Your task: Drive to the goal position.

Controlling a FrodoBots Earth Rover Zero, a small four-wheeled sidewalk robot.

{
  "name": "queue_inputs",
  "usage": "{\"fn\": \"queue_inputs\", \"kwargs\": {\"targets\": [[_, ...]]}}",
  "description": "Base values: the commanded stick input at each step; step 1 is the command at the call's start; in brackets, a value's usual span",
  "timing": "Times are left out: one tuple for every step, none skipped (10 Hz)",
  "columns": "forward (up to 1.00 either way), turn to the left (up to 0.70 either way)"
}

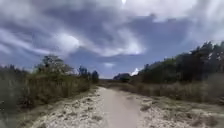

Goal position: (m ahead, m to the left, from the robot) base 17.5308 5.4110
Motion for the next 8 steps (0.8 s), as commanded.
{"fn": "queue_inputs", "kwargs": {"targets": [[0.85,0.0],[0.85,0.0],[0.85,0.0],[0.85,0.0],[0.85,0.0],[0.85,0.0],[0.85,0.0],[0.85,0.0]]}}
